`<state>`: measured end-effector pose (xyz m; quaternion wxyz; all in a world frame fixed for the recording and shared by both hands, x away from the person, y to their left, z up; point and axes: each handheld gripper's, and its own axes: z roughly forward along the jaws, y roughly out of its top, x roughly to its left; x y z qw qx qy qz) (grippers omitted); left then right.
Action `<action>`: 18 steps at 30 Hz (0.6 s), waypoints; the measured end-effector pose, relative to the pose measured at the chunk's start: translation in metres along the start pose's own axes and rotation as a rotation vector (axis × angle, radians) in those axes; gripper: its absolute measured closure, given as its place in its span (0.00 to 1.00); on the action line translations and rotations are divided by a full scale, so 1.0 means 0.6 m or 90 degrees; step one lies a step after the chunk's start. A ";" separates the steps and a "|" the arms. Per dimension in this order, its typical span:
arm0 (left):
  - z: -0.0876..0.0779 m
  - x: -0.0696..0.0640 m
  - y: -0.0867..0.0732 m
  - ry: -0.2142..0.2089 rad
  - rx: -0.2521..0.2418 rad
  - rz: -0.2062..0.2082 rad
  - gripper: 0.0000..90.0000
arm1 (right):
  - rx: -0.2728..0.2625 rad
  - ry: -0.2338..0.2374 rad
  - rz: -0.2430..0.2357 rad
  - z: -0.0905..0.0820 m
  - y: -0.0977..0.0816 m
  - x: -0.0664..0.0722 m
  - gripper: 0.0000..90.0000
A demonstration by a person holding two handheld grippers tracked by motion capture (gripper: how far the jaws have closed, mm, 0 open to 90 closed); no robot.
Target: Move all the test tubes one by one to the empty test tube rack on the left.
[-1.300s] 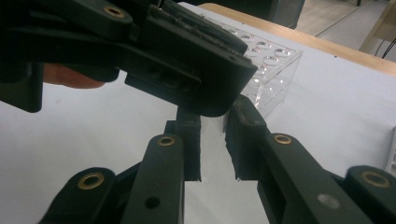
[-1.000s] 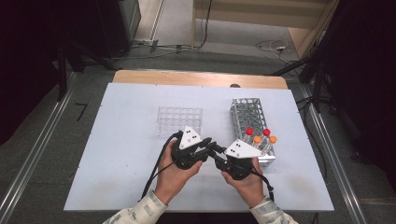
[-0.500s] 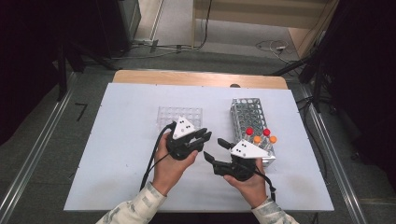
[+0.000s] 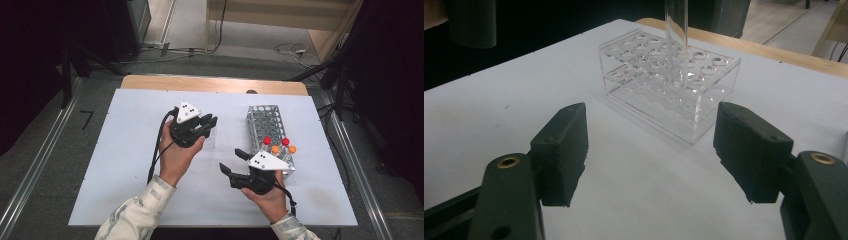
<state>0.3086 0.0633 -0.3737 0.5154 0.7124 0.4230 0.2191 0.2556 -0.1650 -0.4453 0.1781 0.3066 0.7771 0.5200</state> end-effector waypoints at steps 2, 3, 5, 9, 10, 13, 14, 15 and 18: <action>0.004 0.005 0.002 0.011 0.000 0.003 0.86 | -0.001 0.000 0.001 -0.001 0.000 0.000 0.32; 0.006 0.008 0.003 0.017 -0.001 0.004 0.86 | -0.001 0.000 0.001 -0.001 0.000 0.000 0.32; 0.009 0.012 0.006 0.024 -0.004 0.004 0.86 | 0.002 0.001 0.002 0.000 0.000 0.000 0.32; 0.019 0.017 0.010 0.034 -0.006 0.007 0.86 | 0.002 0.002 0.001 0.000 -0.001 0.001 0.33; 0.022 0.018 0.010 0.039 -0.009 0.009 0.86 | 0.001 0.002 0.001 -0.001 0.000 0.001 0.33; 0.029 0.022 0.010 0.041 -0.007 0.005 0.86 | 0.000 0.001 0.001 -0.001 0.000 0.001 0.33; 0.031 0.022 0.010 0.042 -0.007 0.004 0.86 | 0.000 0.000 0.002 -0.002 0.000 0.001 0.33; 0.033 0.022 0.009 0.043 -0.006 0.006 0.86 | -0.001 0.001 0.003 -0.002 0.000 0.000 0.33; 0.042 0.022 0.006 0.051 -0.001 0.013 0.86 | 0.000 0.001 0.004 -0.002 0.000 0.000 0.33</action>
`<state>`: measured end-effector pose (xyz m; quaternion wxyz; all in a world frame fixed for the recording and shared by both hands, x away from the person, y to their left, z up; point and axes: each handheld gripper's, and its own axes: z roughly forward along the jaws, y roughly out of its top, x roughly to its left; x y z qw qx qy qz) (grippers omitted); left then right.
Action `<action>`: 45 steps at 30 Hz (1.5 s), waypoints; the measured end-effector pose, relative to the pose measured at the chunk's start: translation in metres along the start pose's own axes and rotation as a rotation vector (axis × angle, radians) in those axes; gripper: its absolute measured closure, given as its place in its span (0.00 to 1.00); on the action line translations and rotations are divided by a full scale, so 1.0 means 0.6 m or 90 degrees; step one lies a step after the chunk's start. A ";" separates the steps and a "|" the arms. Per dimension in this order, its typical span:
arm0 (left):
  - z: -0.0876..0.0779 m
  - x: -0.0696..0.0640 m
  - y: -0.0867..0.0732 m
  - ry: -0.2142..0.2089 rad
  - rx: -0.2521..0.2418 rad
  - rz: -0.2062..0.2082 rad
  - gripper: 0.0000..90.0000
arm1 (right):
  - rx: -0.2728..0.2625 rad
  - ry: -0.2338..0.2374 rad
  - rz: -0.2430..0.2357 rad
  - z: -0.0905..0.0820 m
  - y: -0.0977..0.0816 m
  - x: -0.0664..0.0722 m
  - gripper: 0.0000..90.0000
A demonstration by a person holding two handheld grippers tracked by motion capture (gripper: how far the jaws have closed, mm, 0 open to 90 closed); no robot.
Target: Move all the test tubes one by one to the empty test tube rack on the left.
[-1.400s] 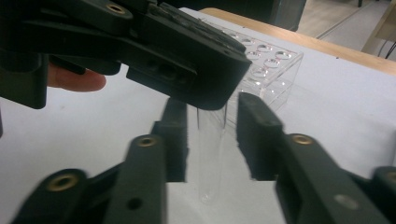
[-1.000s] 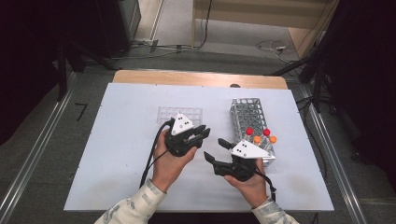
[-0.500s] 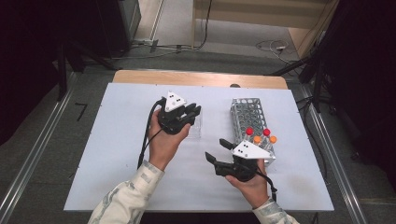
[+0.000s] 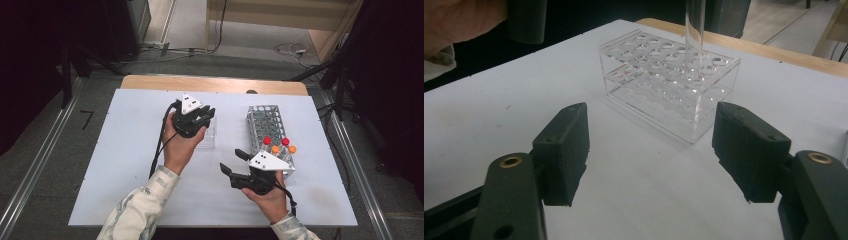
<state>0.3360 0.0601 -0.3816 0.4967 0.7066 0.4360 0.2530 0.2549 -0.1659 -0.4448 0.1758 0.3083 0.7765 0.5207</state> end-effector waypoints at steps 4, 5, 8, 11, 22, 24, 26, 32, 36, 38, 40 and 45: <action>0.010 -0.001 -0.004 0.003 0.004 0.003 0.86 | -0.001 0.001 0.000 0.000 0.000 0.000 0.32; 0.011 -0.003 -0.005 0.004 0.006 0.007 0.86 | -0.002 0.000 0.002 -0.001 0.000 -0.001 0.32; 0.016 -0.006 -0.010 0.010 0.012 0.017 0.86 | -0.002 0.001 0.004 -0.002 0.000 -0.002 0.31; 0.024 -0.008 -0.022 0.015 0.022 0.022 0.86 | -0.002 0.002 0.002 -0.002 0.000 -0.002 0.31; 0.045 -0.008 -0.054 0.022 0.050 0.033 0.86 | -0.001 0.005 0.002 -0.002 -0.001 0.000 0.30; 0.046 -0.007 -0.057 0.021 0.054 0.034 0.86 | -0.001 0.005 0.002 -0.002 -0.001 0.000 0.30; 0.046 -0.007 -0.059 0.019 0.054 0.031 0.84 | -0.001 0.005 0.002 -0.002 -0.001 0.000 0.29; 0.035 -0.007 -0.052 -0.008 0.033 0.005 0.59 | 0.009 0.008 0.007 0.001 -0.003 -0.001 0.22; 0.020 -0.010 -0.050 -0.027 0.021 -0.017 0.40 | 0.009 0.008 0.009 0.000 -0.004 0.001 0.18; 0.011 -0.014 -0.052 -0.026 0.017 -0.018 0.29 | 0.011 0.010 0.010 -0.002 -0.004 0.004 0.16; 0.001 -0.017 -0.057 -0.038 0.025 -0.022 0.28 | 0.011 0.012 0.010 -0.004 -0.004 0.005 0.16; -0.023 -0.017 -0.073 -0.054 0.028 -0.036 0.25 | 0.013 0.021 0.004 -0.017 -0.007 0.009 0.16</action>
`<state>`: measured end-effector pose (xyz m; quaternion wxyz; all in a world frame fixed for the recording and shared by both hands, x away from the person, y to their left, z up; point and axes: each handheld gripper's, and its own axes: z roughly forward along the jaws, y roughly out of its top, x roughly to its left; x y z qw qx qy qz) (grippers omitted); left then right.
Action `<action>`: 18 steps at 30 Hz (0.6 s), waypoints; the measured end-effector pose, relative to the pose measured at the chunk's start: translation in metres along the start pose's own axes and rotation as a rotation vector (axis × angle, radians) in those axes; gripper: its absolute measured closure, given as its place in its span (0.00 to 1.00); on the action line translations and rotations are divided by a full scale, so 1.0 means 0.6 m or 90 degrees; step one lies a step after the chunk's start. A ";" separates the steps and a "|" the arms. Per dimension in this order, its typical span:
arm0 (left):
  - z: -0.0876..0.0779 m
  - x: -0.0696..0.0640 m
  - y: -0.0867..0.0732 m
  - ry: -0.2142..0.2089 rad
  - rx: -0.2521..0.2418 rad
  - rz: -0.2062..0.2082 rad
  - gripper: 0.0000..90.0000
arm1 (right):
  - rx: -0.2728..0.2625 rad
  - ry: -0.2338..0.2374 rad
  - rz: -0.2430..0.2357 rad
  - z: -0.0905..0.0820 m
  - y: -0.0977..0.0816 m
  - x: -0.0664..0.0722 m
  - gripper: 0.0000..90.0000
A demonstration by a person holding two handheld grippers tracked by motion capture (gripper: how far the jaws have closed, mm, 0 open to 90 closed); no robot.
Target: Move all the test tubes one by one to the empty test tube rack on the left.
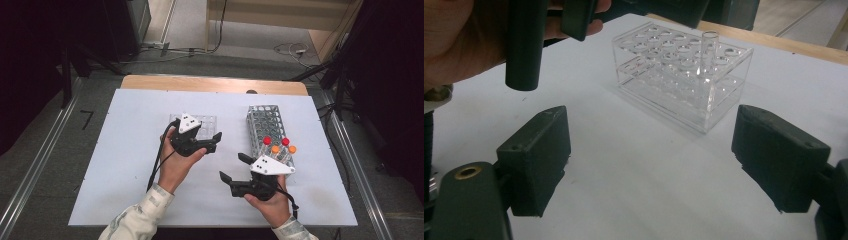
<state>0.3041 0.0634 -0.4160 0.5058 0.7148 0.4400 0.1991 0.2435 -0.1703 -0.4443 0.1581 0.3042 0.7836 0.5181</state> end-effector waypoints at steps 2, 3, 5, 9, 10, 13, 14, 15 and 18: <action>-0.006 0.003 -0.006 0.000 0.000 -0.001 0.25 | 0.000 -0.005 0.004 -0.013 -0.005 0.002 0.16; -0.008 0.005 -0.009 0.004 0.000 -0.001 0.25 | 0.000 -0.005 0.004 -0.013 -0.005 0.002 0.16; -0.013 0.010 -0.013 0.007 0.003 -0.002 0.24 | -0.001 -0.012 -0.001 -0.024 -0.009 0.001 0.16; -0.022 0.016 -0.022 0.009 0.004 -0.010 0.22 | -0.007 -0.032 -0.003 -0.053 -0.018 -0.003 0.16; -0.023 0.016 -0.023 0.009 0.004 -0.010 0.21 | -0.010 -0.037 -0.003 -0.059 -0.020 -0.006 0.17; -0.027 0.014 -0.025 0.013 0.002 -0.005 0.19 | -0.021 -0.051 0.000 -0.078 -0.024 -0.012 0.18; -0.028 0.014 -0.025 0.013 0.002 -0.003 0.18 | -0.023 -0.055 0.000 -0.083 -0.025 -0.014 0.18; -0.029 0.013 -0.025 0.013 0.000 -0.003 0.18 | -0.025 -0.061 -0.001 -0.088 -0.026 -0.016 0.19; -0.031 0.014 -0.024 0.011 -0.004 -0.007 0.16 | -0.028 -0.079 0.006 -0.104 -0.032 -0.026 0.20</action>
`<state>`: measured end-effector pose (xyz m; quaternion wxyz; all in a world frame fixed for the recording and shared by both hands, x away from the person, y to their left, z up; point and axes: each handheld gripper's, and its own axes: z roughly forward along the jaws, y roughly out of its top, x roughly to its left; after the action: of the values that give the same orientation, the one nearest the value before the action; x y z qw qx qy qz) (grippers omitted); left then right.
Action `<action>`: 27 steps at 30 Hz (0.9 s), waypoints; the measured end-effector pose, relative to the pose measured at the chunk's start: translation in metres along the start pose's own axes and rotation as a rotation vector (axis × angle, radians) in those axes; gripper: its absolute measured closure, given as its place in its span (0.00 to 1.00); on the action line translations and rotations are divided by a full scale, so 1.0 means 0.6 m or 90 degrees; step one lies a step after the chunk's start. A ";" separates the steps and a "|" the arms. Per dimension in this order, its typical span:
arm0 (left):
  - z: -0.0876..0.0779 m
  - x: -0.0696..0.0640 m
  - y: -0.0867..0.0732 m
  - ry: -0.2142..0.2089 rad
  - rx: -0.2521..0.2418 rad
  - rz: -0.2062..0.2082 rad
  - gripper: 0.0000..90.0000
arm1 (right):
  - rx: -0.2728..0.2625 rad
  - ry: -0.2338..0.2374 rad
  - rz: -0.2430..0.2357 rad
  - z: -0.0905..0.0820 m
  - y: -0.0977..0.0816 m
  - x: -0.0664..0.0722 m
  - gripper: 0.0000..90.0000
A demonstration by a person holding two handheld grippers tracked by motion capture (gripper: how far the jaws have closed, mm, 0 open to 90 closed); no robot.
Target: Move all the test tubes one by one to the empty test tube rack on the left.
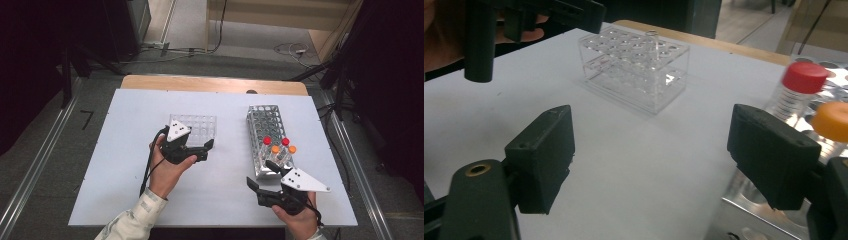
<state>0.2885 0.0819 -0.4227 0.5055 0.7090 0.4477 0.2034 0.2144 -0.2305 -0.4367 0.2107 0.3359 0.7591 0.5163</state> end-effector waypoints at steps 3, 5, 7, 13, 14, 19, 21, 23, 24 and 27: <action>-0.001 0.000 0.000 0.000 -0.001 -0.001 0.16 | -0.001 -0.009 0.003 -0.006 -0.002 -0.007 0.20; 0.000 0.000 0.000 0.001 0.000 0.000 0.15 | -0.003 -0.017 0.006 -0.010 -0.004 -0.013 0.20; 0.000 -0.001 -0.001 0.002 0.002 0.003 0.15 | -0.002 -0.025 0.008 -0.013 -0.005 -0.018 0.20; 0.001 -0.002 -0.002 0.002 0.006 0.004 0.15 | 0.004 -0.044 0.014 -0.010 -0.012 -0.032 0.25; 0.001 -0.002 -0.002 0.001 0.006 0.004 0.15 | 0.006 -0.050 0.017 -0.008 -0.014 -0.034 0.28; 0.002 -0.004 -0.004 -0.001 0.007 0.005 0.15 | 0.011 -0.071 0.039 0.001 -0.024 -0.053 0.39; 0.002 -0.004 -0.004 -0.001 0.006 0.004 0.15 | 0.013 -0.077 0.048 0.004 -0.027 -0.060 0.44; 0.002 -0.004 -0.004 -0.001 0.007 0.004 0.15 | 0.020 -0.080 0.048 0.008 -0.030 -0.065 0.50; 0.002 -0.004 -0.004 -0.001 0.008 0.005 0.15 | 0.022 -0.079 0.049 0.010 -0.032 -0.067 0.52; 0.002 -0.004 -0.004 -0.001 0.009 0.005 0.15 | 0.028 -0.082 0.050 0.016 -0.035 -0.071 0.58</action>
<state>0.2873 0.0794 -0.4252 0.4997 0.7147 0.4458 0.2019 0.2440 -0.2599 -0.4608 0.2314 0.4022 0.7415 0.4846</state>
